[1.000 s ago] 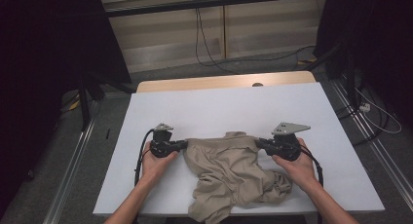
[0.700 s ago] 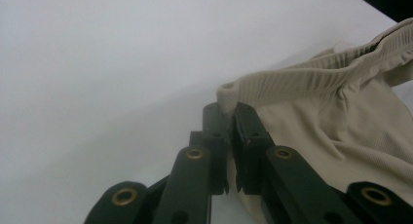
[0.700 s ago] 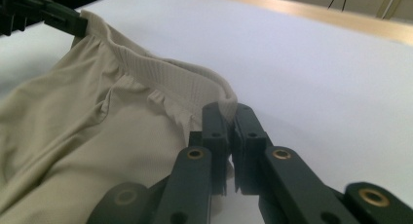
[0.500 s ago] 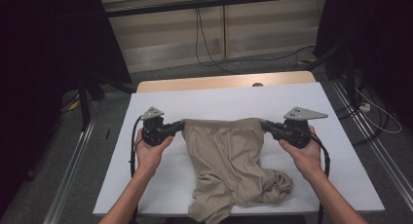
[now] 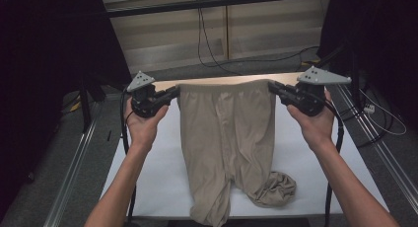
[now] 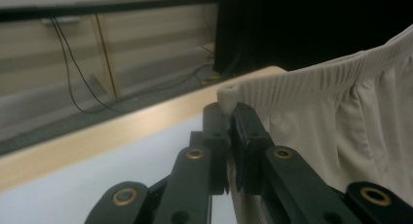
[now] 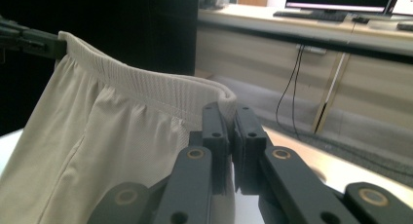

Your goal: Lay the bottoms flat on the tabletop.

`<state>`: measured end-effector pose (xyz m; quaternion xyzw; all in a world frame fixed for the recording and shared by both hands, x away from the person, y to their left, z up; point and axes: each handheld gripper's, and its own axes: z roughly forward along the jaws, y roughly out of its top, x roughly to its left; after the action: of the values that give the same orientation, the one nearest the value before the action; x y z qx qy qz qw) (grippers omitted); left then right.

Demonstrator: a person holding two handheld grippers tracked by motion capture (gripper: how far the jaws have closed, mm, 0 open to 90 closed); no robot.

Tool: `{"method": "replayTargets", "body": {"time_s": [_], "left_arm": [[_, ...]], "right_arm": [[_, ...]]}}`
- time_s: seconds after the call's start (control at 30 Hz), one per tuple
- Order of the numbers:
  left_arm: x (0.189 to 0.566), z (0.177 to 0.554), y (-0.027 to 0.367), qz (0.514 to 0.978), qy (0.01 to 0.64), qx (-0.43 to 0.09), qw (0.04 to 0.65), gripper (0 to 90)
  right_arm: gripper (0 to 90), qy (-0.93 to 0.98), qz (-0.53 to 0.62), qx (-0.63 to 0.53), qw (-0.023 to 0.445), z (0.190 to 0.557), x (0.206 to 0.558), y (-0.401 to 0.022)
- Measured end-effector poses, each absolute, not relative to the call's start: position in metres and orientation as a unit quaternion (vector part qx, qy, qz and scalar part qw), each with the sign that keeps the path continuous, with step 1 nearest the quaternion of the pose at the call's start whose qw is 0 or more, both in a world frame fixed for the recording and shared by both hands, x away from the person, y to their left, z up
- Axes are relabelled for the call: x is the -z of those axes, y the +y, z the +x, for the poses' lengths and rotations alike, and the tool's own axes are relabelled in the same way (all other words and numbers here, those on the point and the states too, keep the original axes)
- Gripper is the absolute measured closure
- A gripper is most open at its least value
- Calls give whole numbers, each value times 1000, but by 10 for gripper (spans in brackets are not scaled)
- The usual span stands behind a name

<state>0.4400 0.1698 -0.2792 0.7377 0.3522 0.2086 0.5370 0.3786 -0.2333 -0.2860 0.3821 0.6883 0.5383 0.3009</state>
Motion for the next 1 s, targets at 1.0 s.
{"method": "replayTargets", "body": {"time_s": [1.0], "left_arm": [[278,514,138,725,386,-192,537,855]], "right_arm": [[853,659,444,-518,315,474,282,-253]]}}
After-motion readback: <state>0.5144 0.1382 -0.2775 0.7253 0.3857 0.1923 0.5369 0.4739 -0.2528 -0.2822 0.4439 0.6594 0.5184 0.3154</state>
